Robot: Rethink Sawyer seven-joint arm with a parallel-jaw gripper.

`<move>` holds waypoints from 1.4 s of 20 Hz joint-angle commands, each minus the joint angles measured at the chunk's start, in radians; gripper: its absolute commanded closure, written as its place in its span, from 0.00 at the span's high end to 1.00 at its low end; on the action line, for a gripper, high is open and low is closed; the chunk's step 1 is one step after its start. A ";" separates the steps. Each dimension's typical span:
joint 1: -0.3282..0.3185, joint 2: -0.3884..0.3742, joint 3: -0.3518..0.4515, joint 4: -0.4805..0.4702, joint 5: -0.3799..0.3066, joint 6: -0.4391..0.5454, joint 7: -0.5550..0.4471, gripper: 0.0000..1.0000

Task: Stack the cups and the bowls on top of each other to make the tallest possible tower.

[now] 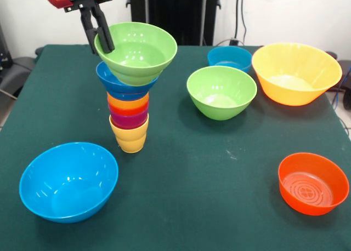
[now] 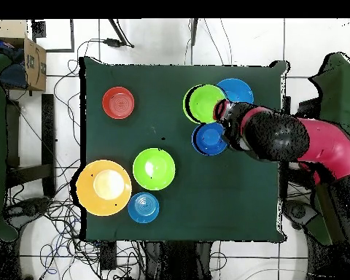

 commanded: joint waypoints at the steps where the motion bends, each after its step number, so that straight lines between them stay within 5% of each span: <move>1: 0.020 0.058 -0.013 0.030 -0.073 0.001 -0.132 0.00; 28: 0.001 0.074 -0.023 0.036 -0.088 0.039 -0.162 0.00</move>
